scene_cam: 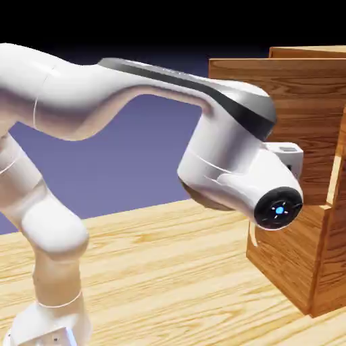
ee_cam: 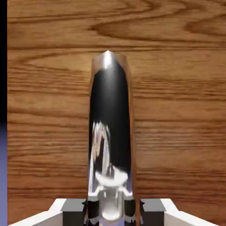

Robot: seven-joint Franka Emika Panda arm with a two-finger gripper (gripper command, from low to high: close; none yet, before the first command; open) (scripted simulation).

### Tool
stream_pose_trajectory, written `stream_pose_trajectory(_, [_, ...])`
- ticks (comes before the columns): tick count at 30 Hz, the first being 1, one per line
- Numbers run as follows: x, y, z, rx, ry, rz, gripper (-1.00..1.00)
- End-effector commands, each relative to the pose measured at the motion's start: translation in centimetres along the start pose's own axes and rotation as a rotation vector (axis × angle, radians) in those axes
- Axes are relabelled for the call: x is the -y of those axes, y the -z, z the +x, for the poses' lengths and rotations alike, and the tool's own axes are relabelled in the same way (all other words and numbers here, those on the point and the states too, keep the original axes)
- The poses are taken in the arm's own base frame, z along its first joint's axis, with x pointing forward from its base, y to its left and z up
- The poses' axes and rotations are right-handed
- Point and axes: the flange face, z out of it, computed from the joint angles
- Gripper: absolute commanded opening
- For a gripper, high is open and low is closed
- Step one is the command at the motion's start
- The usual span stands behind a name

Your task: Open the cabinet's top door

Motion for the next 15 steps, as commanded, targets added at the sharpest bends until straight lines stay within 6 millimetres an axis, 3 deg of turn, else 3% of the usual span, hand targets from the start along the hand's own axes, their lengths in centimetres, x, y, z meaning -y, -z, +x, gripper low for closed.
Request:
stream_pose_trajectory(1, [-0.1, 0.3, 0.2, 0.010, 0.001, 0.010, -1.00])
stream_pose_trajectory(15, [-2.1, 3.9, 2.2, 0.129, 0.001, 0.129, -1.00])
